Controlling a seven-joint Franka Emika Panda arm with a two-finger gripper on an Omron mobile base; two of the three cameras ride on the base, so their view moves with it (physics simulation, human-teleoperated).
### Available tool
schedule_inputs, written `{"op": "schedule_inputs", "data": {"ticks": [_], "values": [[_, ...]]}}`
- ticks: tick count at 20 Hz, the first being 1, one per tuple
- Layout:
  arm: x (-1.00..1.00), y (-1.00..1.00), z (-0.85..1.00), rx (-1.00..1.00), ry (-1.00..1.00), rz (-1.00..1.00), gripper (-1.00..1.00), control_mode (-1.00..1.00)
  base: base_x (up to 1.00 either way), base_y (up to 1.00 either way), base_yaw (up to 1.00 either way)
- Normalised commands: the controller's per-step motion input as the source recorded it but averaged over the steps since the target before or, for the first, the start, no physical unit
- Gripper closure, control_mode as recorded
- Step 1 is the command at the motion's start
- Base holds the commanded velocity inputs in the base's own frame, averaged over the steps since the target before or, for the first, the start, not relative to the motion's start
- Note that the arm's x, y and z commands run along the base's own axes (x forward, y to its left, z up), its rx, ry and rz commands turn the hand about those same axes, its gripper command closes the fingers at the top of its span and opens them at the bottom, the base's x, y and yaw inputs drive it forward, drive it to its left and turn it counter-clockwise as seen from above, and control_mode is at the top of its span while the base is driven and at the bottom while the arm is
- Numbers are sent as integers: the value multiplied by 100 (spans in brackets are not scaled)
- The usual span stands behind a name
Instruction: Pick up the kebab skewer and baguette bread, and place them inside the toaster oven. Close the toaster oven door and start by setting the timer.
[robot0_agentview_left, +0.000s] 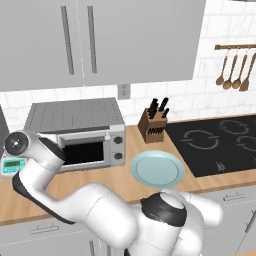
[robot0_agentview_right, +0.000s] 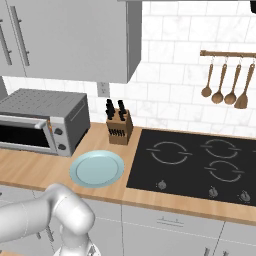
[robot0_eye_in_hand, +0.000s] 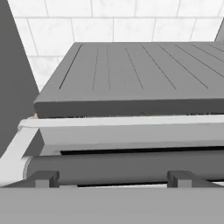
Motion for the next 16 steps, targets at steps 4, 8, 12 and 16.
{"op": "schedule_inputs", "data": {"ticks": [4,8,12,16], "values": [[1,-3,-19,0,0,0,-100,-100,0,0,0],[8,-3,-21,0,0,0,-100,-100,0,0,0],[21,-5,-15,0,0,0,-100,-100,0,0,0],[26,-6,-11,0,0,0,-100,-100,0,0,0]]}}
